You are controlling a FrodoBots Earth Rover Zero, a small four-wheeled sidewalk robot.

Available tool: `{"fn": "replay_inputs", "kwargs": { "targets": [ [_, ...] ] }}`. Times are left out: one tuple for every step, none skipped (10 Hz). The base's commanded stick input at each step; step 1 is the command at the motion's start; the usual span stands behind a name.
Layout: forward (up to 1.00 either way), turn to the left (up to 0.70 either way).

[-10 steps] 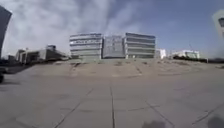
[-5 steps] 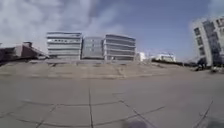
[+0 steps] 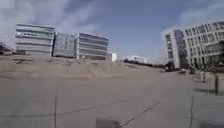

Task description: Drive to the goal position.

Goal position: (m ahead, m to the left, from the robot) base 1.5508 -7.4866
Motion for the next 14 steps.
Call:
{"fn": "replay_inputs", "kwargs": {
  "targets": [
    [0.7, -0.35],
    [0.7, -0.35],
    [0.7, -0.35],
    [0.7, -0.35],
    [0.7, -0.35],
    [0.7, -0.35],
    [0.7, -0.35],
    [0.7, -0.35],
    [0.7, -0.35],
    [0.7, -0.35],
    [0.7, -0.35],
    [0.7, -0.35],
    [0.7, -0.35],
    [0.7, -0.35]
  ]
}}
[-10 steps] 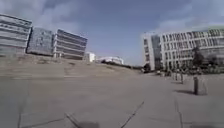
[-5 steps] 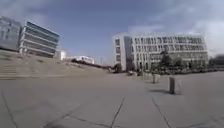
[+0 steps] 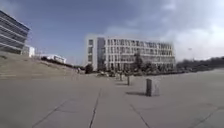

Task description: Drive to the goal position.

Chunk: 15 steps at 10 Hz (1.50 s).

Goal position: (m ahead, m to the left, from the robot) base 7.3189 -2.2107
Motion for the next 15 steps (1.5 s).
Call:
{"fn": "replay_inputs", "kwargs": {
  "targets": [
    [0.7, -0.35],
    [0.7, -0.35],
    [0.7, -0.35],
    [0.7, -0.35],
    [0.7, -0.35],
    [0.7, -0.35],
    [0.7, -0.35],
    [0.7, -0.35],
    [0.7, -0.3],
    [0.7, -0.19],
    [0.7, -0.04],
    [0.7, 0.0],
    [0.7, 0.0],
    [0.7, 0.0],
    [0.7, 0.0]
  ]
}}
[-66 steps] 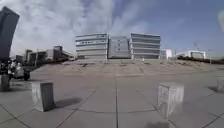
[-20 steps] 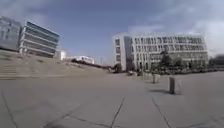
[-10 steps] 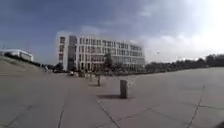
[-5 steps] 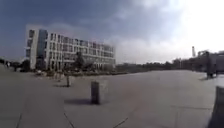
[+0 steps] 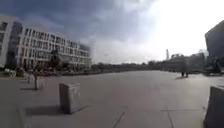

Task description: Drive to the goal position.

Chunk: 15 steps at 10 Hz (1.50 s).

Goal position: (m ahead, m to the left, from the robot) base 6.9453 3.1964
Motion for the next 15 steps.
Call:
{"fn": "replay_inputs", "kwargs": {
  "targets": [
    [0.7, 0.0],
    [0.7, 0.0],
    [0.7, 0.0],
    [0.7, 0.0],
    [0.7, 0.0],
    [0.7, 0.0],
    [0.7, 0.0],
    [0.68, 0.0],
    [0.58, 0.0],
    [0.32, 0.07],
    [0.01, 0.17],
    [0.0, 0.7],
    [0.0, 0.7],
    [0.0, 0.7],
    [0.0, 0.7]
  ]
}}
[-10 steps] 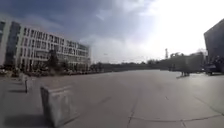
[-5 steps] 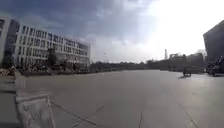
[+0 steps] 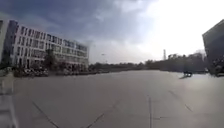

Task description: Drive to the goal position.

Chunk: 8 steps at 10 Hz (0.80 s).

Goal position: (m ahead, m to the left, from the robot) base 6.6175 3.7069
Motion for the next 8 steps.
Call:
{"fn": "replay_inputs", "kwargs": {
  "targets": [
    [0.0, 0.7],
    [0.0, 0.7],
    [0.0, 0.7],
    [0.0, 0.7],
    [0.0, 0.7],
    [0.0, 0.7],
    [0.0, 0.7],
    [0.0, 0.7]
  ]
}}
